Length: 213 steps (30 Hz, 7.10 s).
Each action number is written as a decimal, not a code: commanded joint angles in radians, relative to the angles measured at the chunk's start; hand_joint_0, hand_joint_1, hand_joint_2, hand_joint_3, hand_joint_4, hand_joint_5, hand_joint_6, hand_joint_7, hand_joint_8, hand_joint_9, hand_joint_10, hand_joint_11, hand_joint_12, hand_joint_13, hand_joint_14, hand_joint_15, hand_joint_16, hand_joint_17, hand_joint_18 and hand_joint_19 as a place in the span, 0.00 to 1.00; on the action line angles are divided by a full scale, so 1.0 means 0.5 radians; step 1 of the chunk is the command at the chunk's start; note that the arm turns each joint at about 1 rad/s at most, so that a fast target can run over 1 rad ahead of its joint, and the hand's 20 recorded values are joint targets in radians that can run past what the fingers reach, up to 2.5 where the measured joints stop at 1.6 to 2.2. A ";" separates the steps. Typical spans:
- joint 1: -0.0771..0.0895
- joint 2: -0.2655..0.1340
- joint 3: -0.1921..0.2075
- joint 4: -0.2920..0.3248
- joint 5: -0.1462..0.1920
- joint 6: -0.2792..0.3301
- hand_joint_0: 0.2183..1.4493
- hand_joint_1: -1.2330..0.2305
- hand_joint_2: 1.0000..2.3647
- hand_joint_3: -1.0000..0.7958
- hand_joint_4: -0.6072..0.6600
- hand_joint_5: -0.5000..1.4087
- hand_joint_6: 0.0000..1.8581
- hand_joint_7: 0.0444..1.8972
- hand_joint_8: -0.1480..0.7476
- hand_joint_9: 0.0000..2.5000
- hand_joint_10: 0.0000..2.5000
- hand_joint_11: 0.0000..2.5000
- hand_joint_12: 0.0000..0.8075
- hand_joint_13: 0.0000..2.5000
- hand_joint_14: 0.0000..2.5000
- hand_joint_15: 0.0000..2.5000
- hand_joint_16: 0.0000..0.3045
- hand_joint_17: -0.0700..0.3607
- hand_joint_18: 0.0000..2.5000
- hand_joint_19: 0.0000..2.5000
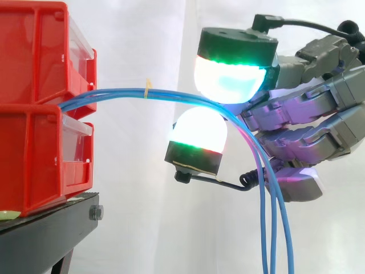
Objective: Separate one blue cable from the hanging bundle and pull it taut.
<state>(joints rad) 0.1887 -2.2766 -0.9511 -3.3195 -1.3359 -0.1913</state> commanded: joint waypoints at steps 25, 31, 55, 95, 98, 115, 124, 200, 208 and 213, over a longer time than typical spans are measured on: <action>0.000 0.000 -0.003 0.000 0.000 -0.004 0.21 0.48 0.00 0.28 0.60 0.34 0.27 0.68 0.42 0.90 0.01 0.29 0.47 0.73 0.01 0.46 0.17 0.44 0.49 0.32; 0.000 0.000 -0.003 0.000 0.000 -0.004 0.29 0.58 0.00 0.28 0.58 0.34 0.27 0.68 0.40 0.90 0.01 0.31 0.43 0.72 0.01 0.47 0.15 0.41 0.46 0.35; 0.003 0.000 -0.003 0.000 0.000 -0.004 0.41 0.31 0.01 0.42 0.53 0.34 0.27 0.68 0.42 0.89 0.01 0.33 0.43 0.71 0.01 0.47 0.15 0.40 0.46 0.34; 0.000 0.000 -0.003 -0.003 0.003 -0.004 0.40 0.32 0.01 0.44 0.53 0.34 0.27 0.68 0.42 0.89 0.01 0.31 0.43 0.70 0.01 0.45 0.16 0.42 0.46 0.34; 0.000 -0.003 -0.006 -0.003 0.003 -0.004 0.40 0.26 0.01 0.45 0.52 0.34 0.27 0.68 0.42 0.89 0.01 0.31 0.44 0.69 0.01 0.45 0.16 0.41 0.45 0.34; 0.000 -0.003 -0.006 -0.003 0.000 -0.004 0.25 0.57 0.00 0.28 0.58 0.34 0.27 0.67 0.38 0.90 0.01 0.29 0.43 0.70 0.01 0.45 0.16 0.42 0.46 0.34; 0.000 -0.003 -0.006 -0.025 0.000 -0.004 0.42 0.39 0.01 0.34 0.57 0.34 0.27 0.67 0.37 0.90 0.01 0.31 0.41 0.69 0.01 0.46 0.14 0.39 0.44 0.35; 0.003 0.000 -0.006 -0.028 0.003 -0.004 0.29 0.54 0.00 0.28 0.56 0.34 0.27 0.69 0.34 0.91 0.01 0.31 0.41 0.68 0.01 0.44 0.15 0.40 0.42 0.35; 0.003 0.000 -0.006 -0.028 0.003 -0.004 0.41 0.40 0.01 0.40 0.57 0.34 0.27 0.69 0.29 0.92 0.01 0.32 0.40 0.69 0.01 0.44 0.14 0.39 0.43 0.36; 0.000 0.000 -0.006 -0.028 0.003 -0.004 0.42 0.39 0.01 0.42 0.58 0.34 0.27 0.70 0.33 0.92 0.01 0.33 0.40 0.69 0.01 0.44 0.14 0.39 0.43 0.36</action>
<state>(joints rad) 0.1891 -2.2765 -0.9541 -3.3334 -1.3346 -0.1933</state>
